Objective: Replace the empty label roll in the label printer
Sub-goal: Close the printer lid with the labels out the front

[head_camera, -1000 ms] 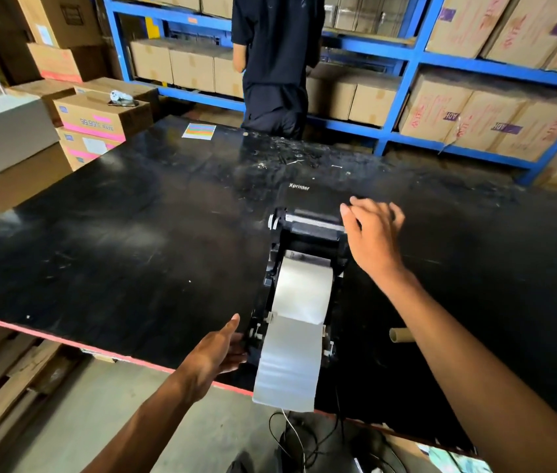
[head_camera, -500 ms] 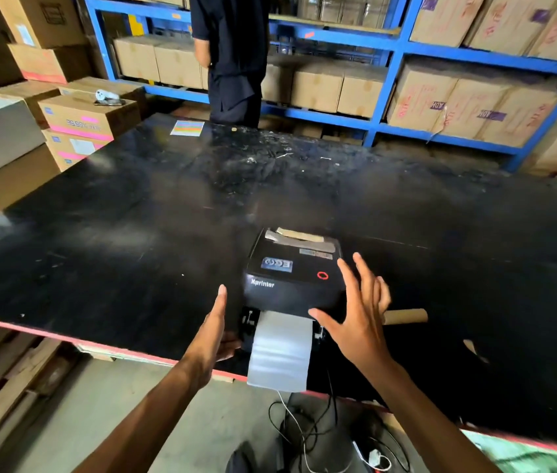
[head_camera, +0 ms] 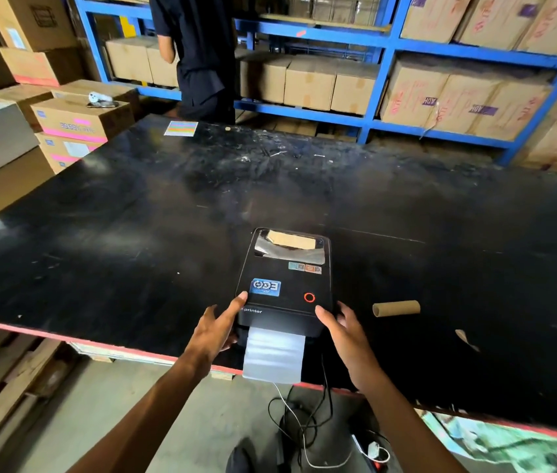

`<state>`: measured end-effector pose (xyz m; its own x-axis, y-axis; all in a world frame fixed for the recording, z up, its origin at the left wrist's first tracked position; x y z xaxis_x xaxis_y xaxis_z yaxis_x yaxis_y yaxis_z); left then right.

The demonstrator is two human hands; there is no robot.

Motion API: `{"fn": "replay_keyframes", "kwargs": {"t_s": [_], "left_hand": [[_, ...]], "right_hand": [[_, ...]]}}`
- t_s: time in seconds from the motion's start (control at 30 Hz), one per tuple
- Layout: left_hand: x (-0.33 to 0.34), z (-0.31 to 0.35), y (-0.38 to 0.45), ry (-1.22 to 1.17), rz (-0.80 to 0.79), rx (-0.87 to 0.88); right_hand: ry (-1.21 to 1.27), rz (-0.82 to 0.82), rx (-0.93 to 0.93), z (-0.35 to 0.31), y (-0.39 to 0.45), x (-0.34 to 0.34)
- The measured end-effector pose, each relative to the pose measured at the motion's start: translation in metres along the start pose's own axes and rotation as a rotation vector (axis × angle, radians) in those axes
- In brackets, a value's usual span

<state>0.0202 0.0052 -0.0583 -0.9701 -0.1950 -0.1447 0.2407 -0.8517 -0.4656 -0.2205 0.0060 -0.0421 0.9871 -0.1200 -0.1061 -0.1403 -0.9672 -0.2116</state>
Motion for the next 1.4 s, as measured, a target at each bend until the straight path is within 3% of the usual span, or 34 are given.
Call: {"fn": "replay_keyframes", "kwargs": {"t_s": [0.3,0.47,1.4], "left_hand": [[-0.005,-0.015,0.008,0.049,0.009,0.043],[-0.003,-0.016,0.011,0.047,-0.006,0.070],[-0.002,-0.020,0.013,0.071,0.028,0.124]], "right_hand": [[-0.039,-0.111,0.159,0.016,-0.003,0.003],[0.086,-0.084,0.244,0.020,-0.005,0.006],[0.098,-0.057,0.214,0.021,-0.006,0.009]]}}
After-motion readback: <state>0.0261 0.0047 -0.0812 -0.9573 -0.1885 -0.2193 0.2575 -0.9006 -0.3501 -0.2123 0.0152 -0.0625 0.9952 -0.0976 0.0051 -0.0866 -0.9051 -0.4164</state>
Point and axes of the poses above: each hand's wrist, its own y-axis towards the middle knuckle, its own x-axis out of the palm, z = x × y, the point moved 4 cm from there along y, towards the middle knuckle, and after that the axes turned 3 degrees about z, right-handed, at the moved point
